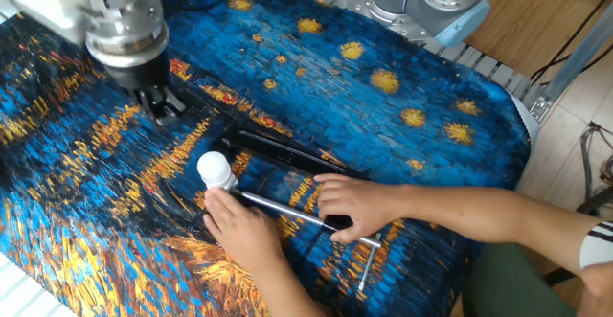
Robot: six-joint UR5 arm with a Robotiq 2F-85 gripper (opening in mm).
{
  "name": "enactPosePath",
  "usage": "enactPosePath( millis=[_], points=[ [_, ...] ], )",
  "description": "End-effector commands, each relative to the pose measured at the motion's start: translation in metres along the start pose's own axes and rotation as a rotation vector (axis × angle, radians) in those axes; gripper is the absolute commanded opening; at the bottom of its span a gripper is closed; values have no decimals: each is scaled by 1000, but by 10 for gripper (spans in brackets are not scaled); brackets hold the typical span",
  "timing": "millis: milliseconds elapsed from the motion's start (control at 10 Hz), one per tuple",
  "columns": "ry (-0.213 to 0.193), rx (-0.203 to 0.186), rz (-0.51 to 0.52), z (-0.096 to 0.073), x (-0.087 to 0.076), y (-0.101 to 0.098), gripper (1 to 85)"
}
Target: Install the light bulb by rotating it
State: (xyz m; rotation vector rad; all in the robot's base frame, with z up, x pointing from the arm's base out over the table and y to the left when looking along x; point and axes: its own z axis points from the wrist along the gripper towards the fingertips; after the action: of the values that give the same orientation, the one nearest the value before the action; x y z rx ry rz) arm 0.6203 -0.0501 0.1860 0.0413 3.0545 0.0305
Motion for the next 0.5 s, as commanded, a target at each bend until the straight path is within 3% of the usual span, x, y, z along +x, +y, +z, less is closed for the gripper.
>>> enactPosePath(
  millis=[0, 100, 200, 400],
  points=[
    [22, -19, 201, -8, 17, -2, 10],
    [56, -36, 230, -2, 24, 5, 10],
    [67, -79, 245, 1, 23, 19, 10],
    [94, -50, 204, 9, 26, 15, 10]
  ],
)
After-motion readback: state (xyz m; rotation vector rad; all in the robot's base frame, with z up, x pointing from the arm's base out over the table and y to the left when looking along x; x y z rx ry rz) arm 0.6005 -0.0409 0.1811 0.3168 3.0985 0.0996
